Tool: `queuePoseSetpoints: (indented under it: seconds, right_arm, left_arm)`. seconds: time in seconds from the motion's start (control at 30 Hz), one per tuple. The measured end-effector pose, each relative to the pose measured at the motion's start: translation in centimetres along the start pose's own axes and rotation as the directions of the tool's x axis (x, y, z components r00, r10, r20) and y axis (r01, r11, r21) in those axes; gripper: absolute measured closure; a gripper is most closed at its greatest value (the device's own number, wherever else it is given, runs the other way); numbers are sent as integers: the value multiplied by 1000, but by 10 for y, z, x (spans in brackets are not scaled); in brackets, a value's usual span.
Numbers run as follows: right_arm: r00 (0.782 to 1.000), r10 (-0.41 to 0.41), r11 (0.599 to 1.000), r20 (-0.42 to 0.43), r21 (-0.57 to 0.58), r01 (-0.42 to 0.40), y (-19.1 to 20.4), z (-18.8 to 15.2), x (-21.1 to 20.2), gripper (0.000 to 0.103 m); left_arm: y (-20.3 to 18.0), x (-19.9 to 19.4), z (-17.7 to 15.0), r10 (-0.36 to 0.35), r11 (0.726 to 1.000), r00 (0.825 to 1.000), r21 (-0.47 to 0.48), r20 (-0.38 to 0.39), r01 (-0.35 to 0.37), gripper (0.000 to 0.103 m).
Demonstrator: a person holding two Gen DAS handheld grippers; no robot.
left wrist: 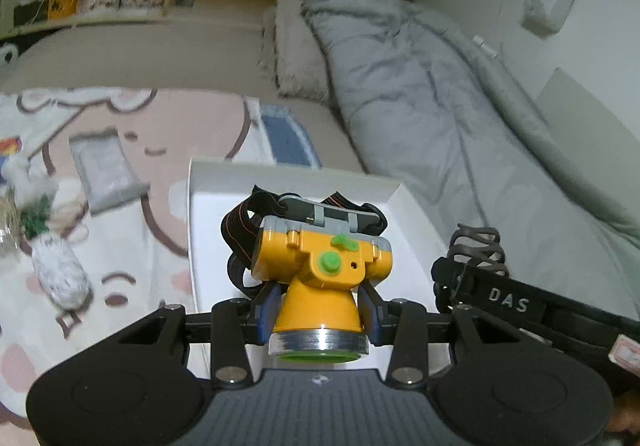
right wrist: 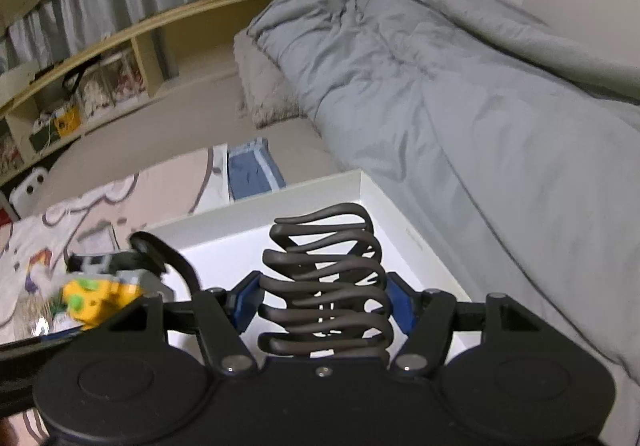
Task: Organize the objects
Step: 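Carry the headlamp and spring with both tools over the white box, then lower the headlamp and spring into the box and open both tools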
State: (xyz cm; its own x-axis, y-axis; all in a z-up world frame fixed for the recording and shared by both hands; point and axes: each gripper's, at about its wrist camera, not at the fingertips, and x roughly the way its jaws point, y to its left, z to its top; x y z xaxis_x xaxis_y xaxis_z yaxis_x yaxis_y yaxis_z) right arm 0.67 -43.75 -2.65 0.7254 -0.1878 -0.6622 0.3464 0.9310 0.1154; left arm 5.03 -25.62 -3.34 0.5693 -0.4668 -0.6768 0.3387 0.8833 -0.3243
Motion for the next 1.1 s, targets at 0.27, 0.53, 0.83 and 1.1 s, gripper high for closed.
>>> queuePoseSetpoints:
  seconds: [0.27,0.53,0.83,1.1]
  right_arm:
    - [994,3,999,-111,-36,-7,2,-11,24,37]
    - [981,5,1000,-194,-18,-9,2,-16,42,37]
    - [972,45,999,-232,21,-41,0,-16,49,36]
    - [974,11,999,-226,35,-3,-2,-15,43,27]
  left_arm:
    - [17,38,-20,37,996,993,-72,-113,-45,60]
    - [11,54,-19,71,997,982,-13,-172,-75,60]
    - [8,59,-15,67,998,977,-5,-201,-69,59]
    - [-2,39,-7,115,990,981,102,-158,-100,43]
